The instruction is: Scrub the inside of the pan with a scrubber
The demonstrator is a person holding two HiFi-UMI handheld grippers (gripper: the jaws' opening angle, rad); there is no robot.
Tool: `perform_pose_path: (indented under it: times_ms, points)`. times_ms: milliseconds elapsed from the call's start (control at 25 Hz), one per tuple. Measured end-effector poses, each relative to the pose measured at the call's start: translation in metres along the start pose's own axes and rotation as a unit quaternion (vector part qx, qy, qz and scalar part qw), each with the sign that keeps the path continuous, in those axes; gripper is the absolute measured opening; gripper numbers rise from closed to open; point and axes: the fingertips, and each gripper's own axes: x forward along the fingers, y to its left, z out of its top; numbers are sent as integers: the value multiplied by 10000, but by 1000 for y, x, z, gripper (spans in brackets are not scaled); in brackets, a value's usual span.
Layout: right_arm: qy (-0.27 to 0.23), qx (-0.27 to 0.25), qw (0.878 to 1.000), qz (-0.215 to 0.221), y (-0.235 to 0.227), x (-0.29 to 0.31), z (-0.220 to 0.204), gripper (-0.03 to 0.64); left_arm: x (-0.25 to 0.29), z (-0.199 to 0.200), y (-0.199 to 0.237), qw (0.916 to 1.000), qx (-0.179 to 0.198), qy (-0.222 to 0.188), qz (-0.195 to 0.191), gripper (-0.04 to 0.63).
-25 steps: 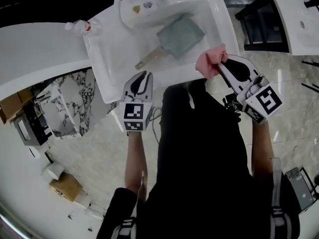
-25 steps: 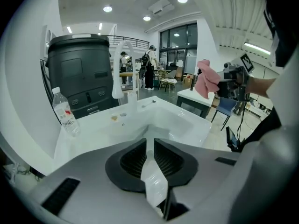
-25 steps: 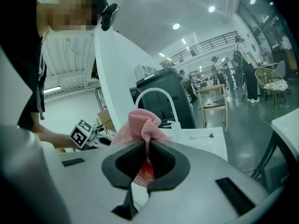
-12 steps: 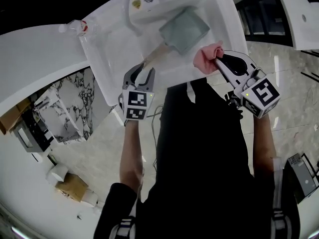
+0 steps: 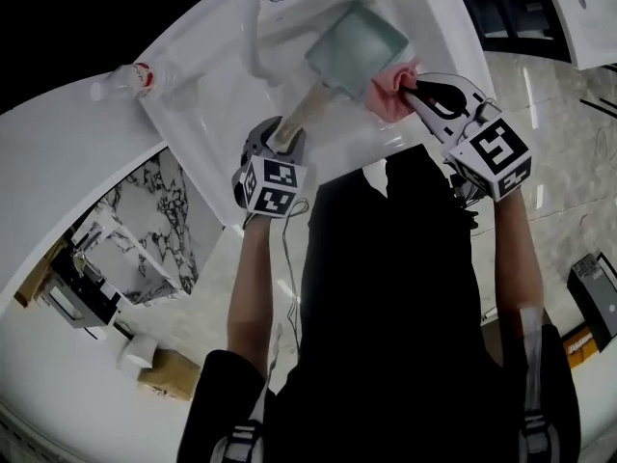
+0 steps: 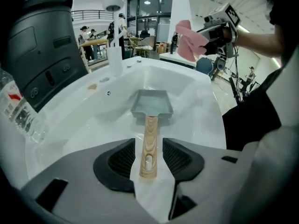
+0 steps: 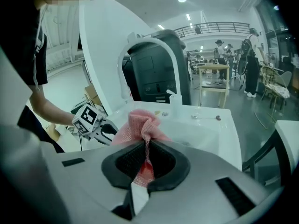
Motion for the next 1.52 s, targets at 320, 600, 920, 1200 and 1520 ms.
perform_pose_path:
  times_ms: [320,600,920,1200,1520]
  points:
    - [1009,-508,9936,16,-20,54,-39,35,25,-15,-3,9975,350,438,-431,176]
    - [1986,-1774,9637,163,-33,98,-86,37,31,-17,-2,9970,416,507,-421,155]
    - [2759,-3460,8946,619,-29,146,-131,37,31,-18,-3,9968,387,526,-450,150]
    - [2984,-3368,8829,1344,-19,176,-155,35,32,-17,-1,9980,313,452,-322,150]
    - [3563,-2338,8685,2532,-5,184,-180,35,36,-15,1,9975,153,606,-324,150]
